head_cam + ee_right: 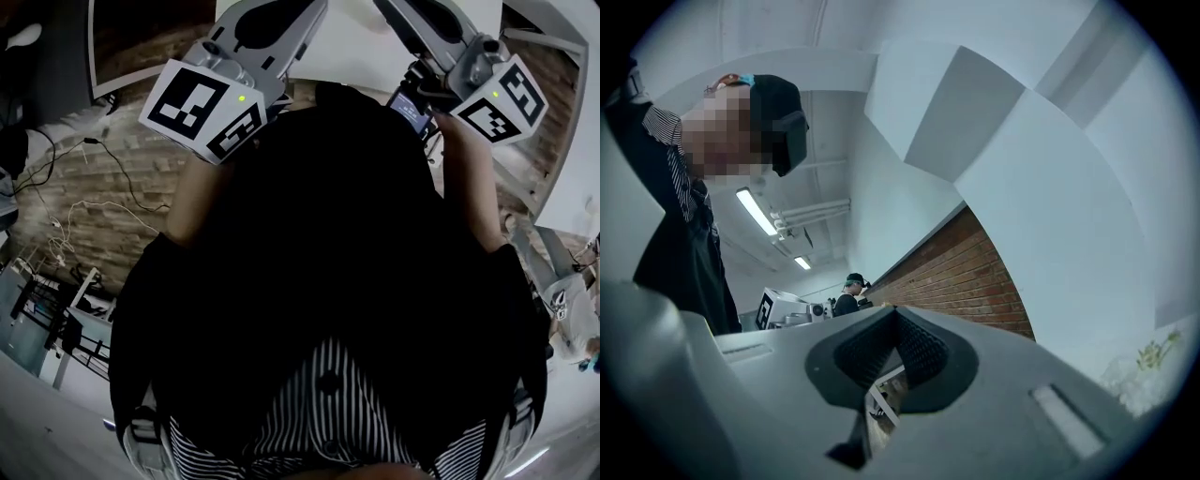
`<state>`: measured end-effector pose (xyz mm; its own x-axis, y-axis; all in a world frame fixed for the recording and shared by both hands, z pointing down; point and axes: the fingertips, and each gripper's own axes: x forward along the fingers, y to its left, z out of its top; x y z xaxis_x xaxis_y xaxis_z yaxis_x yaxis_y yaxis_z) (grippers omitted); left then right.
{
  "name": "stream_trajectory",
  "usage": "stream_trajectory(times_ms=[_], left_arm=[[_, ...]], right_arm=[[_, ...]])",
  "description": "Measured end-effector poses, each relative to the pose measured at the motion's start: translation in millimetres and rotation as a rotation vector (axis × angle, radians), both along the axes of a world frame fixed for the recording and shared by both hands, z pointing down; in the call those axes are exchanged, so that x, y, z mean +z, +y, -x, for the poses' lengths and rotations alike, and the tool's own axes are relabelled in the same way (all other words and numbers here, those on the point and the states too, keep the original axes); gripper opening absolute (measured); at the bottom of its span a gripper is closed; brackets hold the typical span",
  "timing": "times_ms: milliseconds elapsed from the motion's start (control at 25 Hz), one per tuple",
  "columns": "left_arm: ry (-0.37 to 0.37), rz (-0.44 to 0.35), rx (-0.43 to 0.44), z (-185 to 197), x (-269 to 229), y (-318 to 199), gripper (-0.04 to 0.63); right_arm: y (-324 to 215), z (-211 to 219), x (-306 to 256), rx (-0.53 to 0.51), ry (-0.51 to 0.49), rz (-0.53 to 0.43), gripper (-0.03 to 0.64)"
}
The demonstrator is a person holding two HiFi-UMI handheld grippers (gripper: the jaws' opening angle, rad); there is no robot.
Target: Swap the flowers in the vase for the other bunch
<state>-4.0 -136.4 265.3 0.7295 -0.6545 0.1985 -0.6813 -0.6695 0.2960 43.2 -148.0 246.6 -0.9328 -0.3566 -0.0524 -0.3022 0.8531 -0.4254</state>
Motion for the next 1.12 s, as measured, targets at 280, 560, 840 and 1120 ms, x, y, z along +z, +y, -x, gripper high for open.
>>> stream_trajectory(times_ms=[280,560,840,1120], left_arm=[[-0.017,0.045,-0.016,-30,-8,-19,0.0],[0.005,0.096,0.005,-36,1,-16,0.0],[0.022,0.048,0.116,-36,-10,-34,0.0],[0.009,-0.029,0.211,-63,-34,-52,0.0]], right_arm=[[-26,-33,-4,-0.026,-0.022,0.052,0.005],[-27,-41,2,-0.015,-0.045,0.065,0.005],[-28,-47,-16,0.126,-0.016,0.029,0.005],[-35,-91,-18,0.308,0.044,0.03,0.005]])
